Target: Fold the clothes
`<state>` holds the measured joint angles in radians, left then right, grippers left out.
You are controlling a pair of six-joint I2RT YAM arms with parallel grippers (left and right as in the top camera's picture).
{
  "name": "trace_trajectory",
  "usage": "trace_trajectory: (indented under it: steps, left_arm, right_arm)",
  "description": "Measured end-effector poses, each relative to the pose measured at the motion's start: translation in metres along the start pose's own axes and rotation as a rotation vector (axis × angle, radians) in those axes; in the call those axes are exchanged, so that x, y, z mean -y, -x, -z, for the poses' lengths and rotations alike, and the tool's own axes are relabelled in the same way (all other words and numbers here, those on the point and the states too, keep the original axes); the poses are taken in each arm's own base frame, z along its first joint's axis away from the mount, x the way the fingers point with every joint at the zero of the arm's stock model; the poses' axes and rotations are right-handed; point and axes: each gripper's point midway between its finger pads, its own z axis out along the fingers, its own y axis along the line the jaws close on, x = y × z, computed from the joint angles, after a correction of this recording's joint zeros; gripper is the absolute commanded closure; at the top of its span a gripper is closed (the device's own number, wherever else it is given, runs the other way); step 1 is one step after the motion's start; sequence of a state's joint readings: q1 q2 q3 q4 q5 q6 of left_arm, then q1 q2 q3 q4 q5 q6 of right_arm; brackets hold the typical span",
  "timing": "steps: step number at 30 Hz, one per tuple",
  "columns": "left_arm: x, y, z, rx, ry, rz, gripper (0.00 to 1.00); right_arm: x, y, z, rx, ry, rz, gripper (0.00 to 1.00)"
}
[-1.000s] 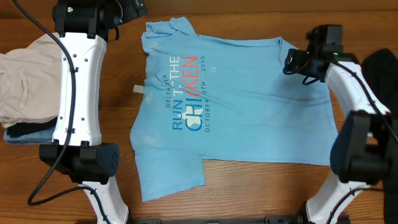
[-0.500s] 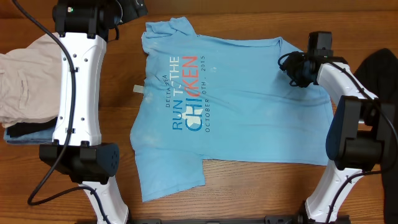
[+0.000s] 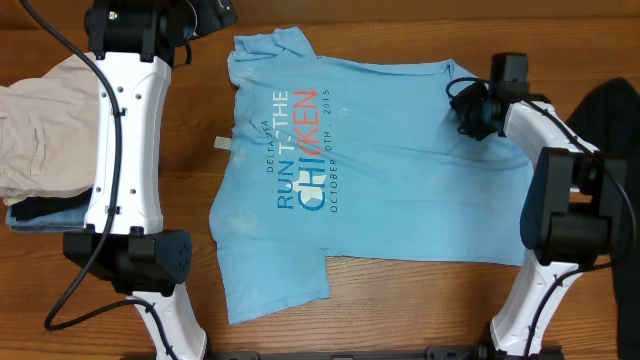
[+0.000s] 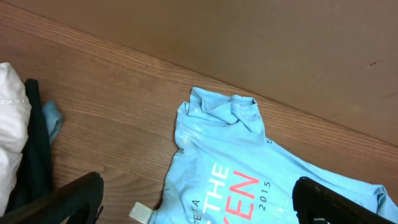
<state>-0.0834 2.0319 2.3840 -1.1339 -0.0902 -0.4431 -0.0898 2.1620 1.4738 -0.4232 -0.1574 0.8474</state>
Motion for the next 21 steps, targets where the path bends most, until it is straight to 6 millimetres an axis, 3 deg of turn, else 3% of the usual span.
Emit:
trace_trajectory:
  steps: [3, 6, 9, 14, 21]
  left_arm:
    - [0.0, 0.0, 0.0, 0.0, 0.0, 0.0, 0.0]
    - [0.0, 0.0, 0.0, 0.0, 0.0, 0.0, 0.0]
    - [0.0, 0.0, 0.0, 0.0, 0.0, 0.0, 0.0]
    - [0.0, 0.0, 0.0, 0.0, 0.0, 0.0, 0.0]
    - [0.0, 0.0, 0.0, 0.0, 0.0, 0.0, 0.0]
  right_arm:
    - [-0.003, 0.002, -0.001, 0.008, 0.009, -0.009, 0.57]
    - [-0.006, 0.005, -0.002, 0.02, 0.026, -0.008, 0.83]
    - [-0.009, 0.007, -0.003, 0.028, 0.037, -0.006, 0.96]
    - [-0.014, 0.011, -0.002, 0.043, 0.058, -0.002, 0.96]
    - [-0.05, 0.021, 0.005, 0.06, 0.197, 0.068, 0.96]
